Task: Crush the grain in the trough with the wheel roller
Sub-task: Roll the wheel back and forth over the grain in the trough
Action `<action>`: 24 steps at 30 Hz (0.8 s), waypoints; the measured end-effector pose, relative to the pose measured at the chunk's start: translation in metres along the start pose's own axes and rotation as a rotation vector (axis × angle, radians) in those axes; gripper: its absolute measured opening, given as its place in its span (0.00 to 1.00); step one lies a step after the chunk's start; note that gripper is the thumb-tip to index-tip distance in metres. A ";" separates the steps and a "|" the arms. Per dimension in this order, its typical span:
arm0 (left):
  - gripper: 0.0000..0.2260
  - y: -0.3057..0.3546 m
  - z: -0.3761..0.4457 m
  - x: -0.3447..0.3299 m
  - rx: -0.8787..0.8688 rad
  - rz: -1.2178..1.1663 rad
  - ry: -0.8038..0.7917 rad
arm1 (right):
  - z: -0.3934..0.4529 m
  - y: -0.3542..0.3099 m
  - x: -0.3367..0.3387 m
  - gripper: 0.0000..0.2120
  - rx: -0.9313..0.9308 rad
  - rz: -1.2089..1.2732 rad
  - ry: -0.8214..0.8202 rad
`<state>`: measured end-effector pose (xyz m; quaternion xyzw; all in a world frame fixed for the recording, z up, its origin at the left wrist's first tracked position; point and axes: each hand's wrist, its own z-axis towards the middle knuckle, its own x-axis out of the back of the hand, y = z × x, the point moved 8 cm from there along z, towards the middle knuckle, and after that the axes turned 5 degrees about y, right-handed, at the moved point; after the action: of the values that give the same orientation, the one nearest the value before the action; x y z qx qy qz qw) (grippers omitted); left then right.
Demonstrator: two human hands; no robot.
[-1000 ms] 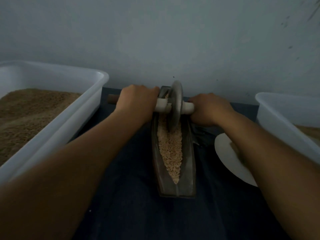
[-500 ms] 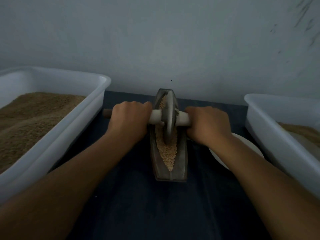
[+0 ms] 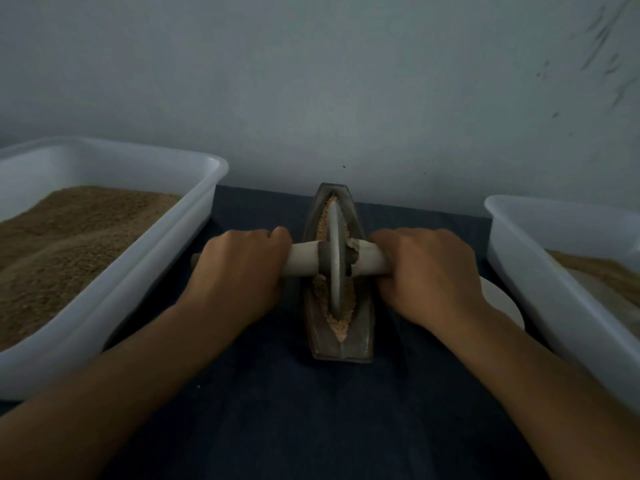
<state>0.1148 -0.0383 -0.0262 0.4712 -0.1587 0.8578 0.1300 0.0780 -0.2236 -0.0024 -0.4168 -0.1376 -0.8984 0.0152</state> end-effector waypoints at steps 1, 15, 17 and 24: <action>0.17 -0.002 0.003 -0.002 0.013 -0.020 -0.024 | 0.001 0.001 -0.003 0.09 -0.003 -0.002 -0.012; 0.16 -0.002 0.073 -0.031 0.087 0.009 -0.073 | 0.039 0.035 -0.079 0.15 -0.151 0.075 -0.266; 0.13 -0.002 0.082 -0.036 0.110 0.013 -0.094 | 0.051 0.039 -0.088 0.17 -0.162 0.113 -0.300; 0.11 -0.007 0.105 -0.045 0.141 0.020 -0.154 | 0.076 0.046 -0.105 0.18 -0.150 0.103 -0.344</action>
<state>0.2215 -0.0766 -0.0107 0.5421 -0.1121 0.8294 0.0754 0.2092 -0.2572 -0.0237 -0.5708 -0.0493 -0.8196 0.0066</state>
